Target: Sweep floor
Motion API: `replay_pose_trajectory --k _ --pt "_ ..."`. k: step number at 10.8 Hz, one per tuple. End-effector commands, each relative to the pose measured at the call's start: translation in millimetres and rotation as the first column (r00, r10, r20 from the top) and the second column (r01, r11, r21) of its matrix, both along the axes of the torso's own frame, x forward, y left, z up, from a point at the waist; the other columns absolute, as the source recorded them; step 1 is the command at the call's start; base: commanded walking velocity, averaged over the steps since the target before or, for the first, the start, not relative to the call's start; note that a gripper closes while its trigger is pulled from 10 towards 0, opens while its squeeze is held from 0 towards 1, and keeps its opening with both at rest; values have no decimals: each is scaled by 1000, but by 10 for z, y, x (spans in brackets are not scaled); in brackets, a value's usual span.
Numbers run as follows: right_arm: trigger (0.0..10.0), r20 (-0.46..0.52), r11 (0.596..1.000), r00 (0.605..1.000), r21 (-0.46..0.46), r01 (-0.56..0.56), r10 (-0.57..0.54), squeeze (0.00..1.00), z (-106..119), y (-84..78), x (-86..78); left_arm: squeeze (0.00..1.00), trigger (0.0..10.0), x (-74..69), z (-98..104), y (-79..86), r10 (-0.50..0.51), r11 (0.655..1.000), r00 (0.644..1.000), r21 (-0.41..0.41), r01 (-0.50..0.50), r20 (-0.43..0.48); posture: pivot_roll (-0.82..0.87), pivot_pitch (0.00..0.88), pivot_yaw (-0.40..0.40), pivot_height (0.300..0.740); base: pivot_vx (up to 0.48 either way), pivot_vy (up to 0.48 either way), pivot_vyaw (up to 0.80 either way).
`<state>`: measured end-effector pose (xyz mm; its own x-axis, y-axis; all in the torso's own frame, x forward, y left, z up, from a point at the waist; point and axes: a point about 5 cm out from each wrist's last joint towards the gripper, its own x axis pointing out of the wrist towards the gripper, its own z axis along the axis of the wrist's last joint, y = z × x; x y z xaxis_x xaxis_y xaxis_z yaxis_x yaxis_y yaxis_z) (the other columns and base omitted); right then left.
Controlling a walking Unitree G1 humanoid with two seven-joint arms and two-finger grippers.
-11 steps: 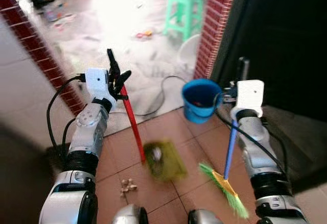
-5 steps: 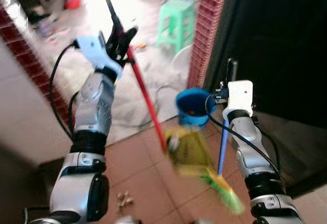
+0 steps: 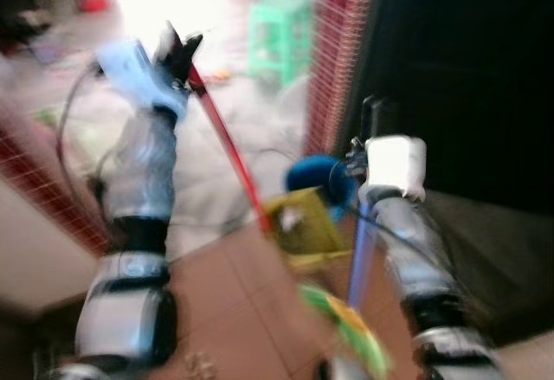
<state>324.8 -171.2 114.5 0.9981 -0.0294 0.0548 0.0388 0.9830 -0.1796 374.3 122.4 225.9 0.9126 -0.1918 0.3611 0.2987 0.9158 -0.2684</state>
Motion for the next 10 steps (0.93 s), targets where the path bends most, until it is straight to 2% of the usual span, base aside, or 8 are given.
replay_pose_trajectory --k 1,8,10 --pt "10000 45 998 998 -33 -51 53 0 113 146 44 0 10000 4 209 190 63 997 995 -47 -59 78 -87 0 64 740 480 0 0" --pt "10000 33 997 997 -32 -71 72 0 81 175 23 0 10000 18 284 244 148 989 983 -27 -146 105 -87 0 64 740 480 0 0" --pt "10000 21 997 997 -22 -77 77 0 58 177 12 0 10000 23 329 287 231 972 963 18 -236 136 -87 0 63 740 480 0 0"
